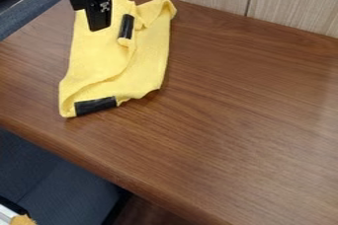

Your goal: Unfold the cloth from top right to bottom left

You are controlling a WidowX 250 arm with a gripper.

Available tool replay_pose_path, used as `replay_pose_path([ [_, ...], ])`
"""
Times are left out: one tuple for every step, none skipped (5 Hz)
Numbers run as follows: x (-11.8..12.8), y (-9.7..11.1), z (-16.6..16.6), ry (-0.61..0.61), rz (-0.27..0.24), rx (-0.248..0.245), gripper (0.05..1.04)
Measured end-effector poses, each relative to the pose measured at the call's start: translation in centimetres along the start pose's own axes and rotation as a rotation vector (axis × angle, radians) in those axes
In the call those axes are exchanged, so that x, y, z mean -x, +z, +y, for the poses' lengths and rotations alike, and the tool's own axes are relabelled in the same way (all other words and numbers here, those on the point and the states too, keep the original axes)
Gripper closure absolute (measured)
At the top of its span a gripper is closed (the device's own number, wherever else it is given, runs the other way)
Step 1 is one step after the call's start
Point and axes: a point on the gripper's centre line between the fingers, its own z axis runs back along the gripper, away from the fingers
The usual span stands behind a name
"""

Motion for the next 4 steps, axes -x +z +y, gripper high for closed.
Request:
replay_pose_path([
  [0.0, -0.9, -0.1, 0.010, 0.017, 0.024, 0.083],
  [-1.3, -1.4, -0.1, 0.077, 0.037, 0.075, 0.083],
  [-3.0, -1.9, -0.3, 0.112, 0.022, 0.118, 0.083],
  [-4.0, -2.8, -0.7, 0.098, 0.043, 0.110, 0.083],
])
